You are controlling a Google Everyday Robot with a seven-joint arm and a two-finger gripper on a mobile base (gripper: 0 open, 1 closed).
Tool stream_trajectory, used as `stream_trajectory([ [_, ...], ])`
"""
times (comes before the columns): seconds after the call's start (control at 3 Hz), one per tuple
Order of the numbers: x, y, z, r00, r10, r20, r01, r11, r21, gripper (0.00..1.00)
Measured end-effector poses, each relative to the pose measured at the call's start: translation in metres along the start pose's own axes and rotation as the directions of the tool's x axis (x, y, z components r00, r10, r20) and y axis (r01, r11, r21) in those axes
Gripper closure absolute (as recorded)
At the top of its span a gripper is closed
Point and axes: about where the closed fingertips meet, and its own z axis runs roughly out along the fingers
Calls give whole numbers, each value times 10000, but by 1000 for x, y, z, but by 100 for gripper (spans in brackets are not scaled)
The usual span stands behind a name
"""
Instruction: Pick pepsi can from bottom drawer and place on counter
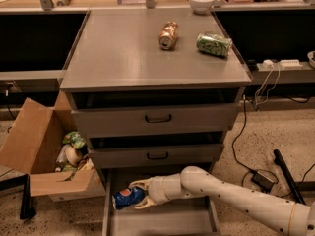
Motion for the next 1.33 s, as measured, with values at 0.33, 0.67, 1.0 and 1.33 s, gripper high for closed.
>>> stream_trajectory([
  [0.33, -10, -8, -11, 9996, -73, 284, 66, 9997, 242, 100],
  [0.67, -38, -29, -39, 9971, -369, 667, 327, 9975, 632, 100],
  [1.0, -87, -58, -81, 9895, -1208, 788, 1119, 9877, 1092, 100],
  [1.33, -87, -58, -81, 9895, -1208, 788, 1119, 9877, 1092, 100],
])
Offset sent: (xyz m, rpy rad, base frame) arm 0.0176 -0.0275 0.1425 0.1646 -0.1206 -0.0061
